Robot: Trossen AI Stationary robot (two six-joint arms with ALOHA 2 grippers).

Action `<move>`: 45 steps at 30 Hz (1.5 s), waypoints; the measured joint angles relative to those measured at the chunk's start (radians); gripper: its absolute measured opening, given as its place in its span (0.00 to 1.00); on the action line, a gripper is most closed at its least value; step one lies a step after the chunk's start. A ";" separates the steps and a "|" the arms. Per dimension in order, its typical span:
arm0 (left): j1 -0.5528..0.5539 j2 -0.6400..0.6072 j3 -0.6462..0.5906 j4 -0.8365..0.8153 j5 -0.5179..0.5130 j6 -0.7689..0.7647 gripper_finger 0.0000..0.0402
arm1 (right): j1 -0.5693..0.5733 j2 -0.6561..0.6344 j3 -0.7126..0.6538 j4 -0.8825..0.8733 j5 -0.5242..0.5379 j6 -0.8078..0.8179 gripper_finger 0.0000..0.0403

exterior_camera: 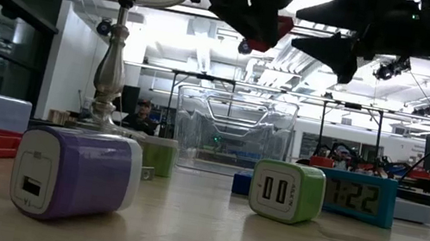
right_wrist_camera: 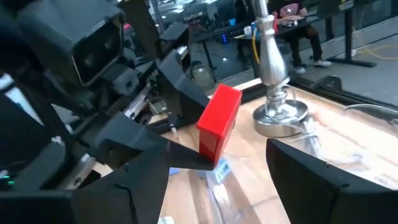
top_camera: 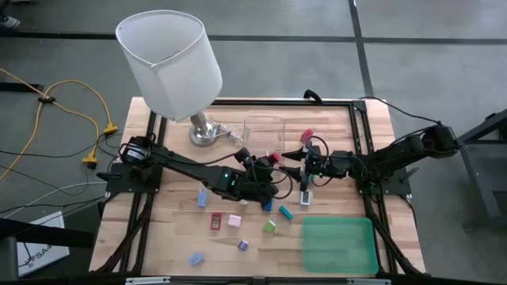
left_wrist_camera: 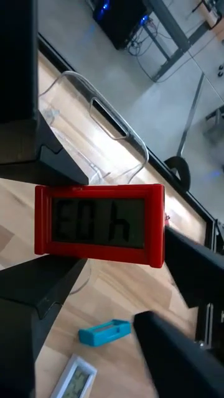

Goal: Pick & Place Office items
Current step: Put the left red digital clock into the green bin

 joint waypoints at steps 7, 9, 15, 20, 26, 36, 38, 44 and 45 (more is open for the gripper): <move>0.013 0.000 0.000 0.086 0.001 0.058 0.39 | 0.000 0.000 0.000 0.020 0.050 -0.048 0.62; 0.013 0.000 0.000 0.115 0.000 0.078 0.39 | -0.001 0.000 0.000 0.040 0.056 -0.065 0.62; 0.013 0.000 0.000 0.174 0.000 0.134 0.39 | -0.015 0.000 0.000 0.067 0.056 -0.074 0.62; 0.018 0.000 0.000 0.173 0.000 0.135 0.39 | -0.021 0.000 0.000 0.072 0.056 -0.072 0.62; 0.029 0.000 0.000 0.172 -0.001 0.136 0.39 | -0.021 0.000 0.000 0.087 0.056 -0.066 0.62; 0.040 0.000 0.000 0.168 -0.045 0.165 0.39 | -0.021 0.000 0.000 0.101 0.128 -0.063 0.62; 0.040 0.000 0.000 0.169 -0.057 0.168 0.39 | -0.021 0.000 0.000 0.109 0.137 -0.063 0.62; 0.045 0.000 0.000 0.169 -0.079 0.170 0.39 | -0.022 0.000 0.004 0.132 0.184 -0.066 0.62; 0.047 0.000 0.000 0.169 -0.079 0.169 0.39 | -0.022 0.000 0.009 0.122 0.187 -0.067 0.62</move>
